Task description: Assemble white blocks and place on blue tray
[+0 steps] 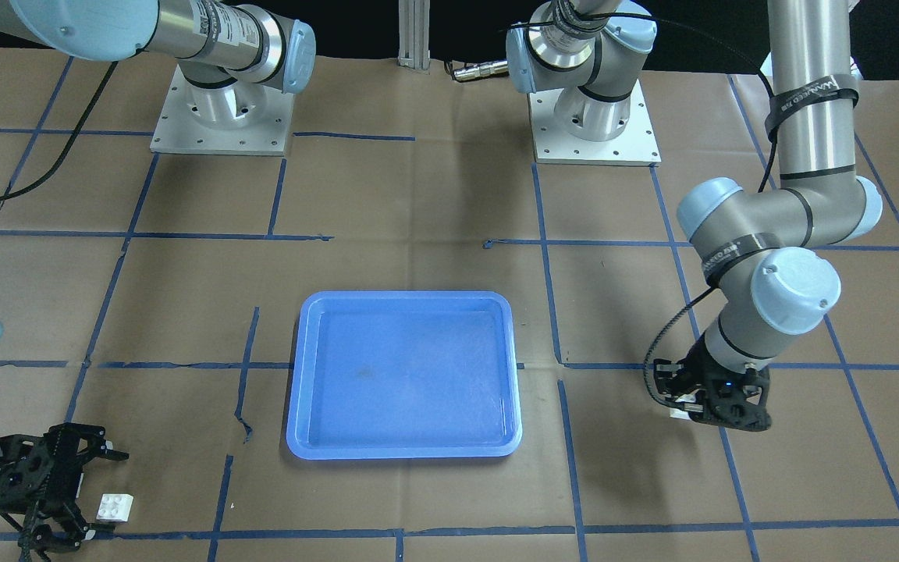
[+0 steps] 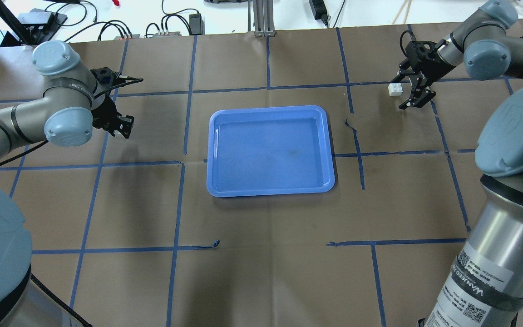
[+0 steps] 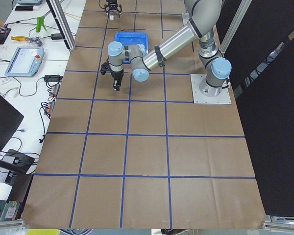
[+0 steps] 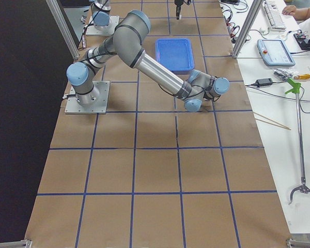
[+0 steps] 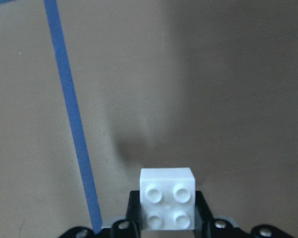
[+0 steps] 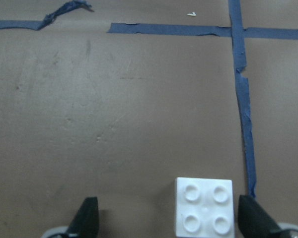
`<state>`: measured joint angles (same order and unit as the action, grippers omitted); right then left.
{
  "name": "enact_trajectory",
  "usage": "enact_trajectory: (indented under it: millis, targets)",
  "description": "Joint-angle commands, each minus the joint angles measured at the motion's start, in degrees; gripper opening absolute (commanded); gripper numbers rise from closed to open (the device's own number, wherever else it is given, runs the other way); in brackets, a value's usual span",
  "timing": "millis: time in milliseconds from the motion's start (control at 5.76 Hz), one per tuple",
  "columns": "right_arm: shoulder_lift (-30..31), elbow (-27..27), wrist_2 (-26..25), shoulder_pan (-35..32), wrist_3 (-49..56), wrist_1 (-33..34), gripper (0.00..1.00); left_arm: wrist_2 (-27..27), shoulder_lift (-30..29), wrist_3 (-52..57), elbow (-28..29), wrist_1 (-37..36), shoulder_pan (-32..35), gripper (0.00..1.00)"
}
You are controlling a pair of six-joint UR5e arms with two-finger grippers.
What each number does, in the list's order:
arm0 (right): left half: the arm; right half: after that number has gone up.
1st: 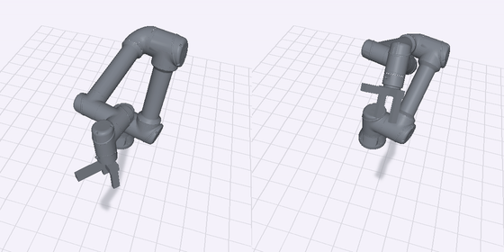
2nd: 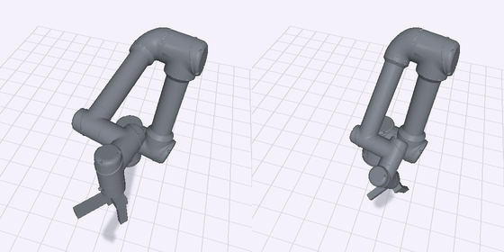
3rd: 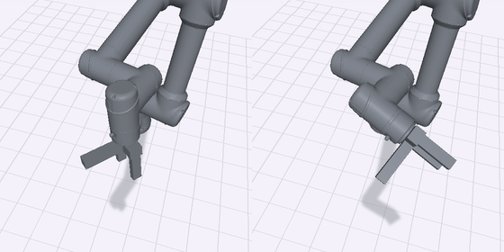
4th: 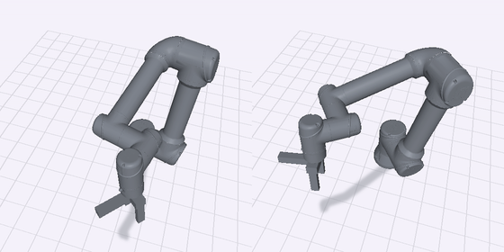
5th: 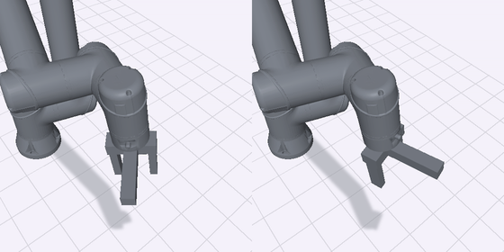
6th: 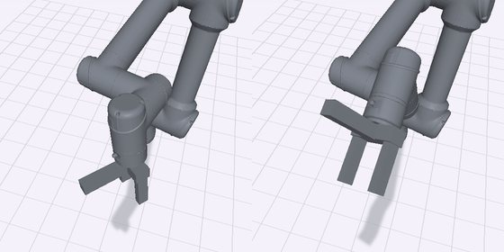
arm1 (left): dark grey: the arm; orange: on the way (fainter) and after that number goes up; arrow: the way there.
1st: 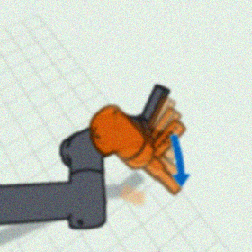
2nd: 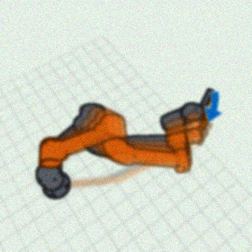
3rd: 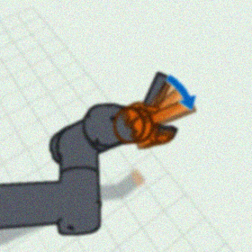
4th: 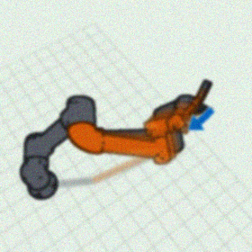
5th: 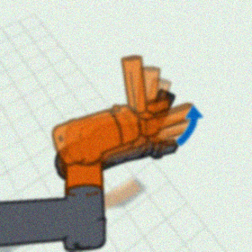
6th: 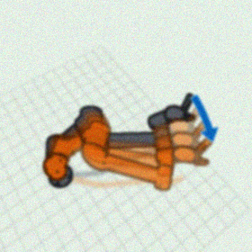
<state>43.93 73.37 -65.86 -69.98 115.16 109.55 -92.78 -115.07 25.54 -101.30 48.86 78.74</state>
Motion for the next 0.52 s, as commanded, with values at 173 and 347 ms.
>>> enact_trajectory:
  millis: [173,347]
  targets:
    - [-0.16,-0.51,0.55,0.11,-0.28,0.41,0.94,-1.96,0.81,1.0,0.58,2.99,22.44,0.02]
    - [-0.07,-0.6,0.55,0.11,-0.2,0.49,0.78,-1.87,0.55,4.91,0.75,2.39,27.99,0.03]
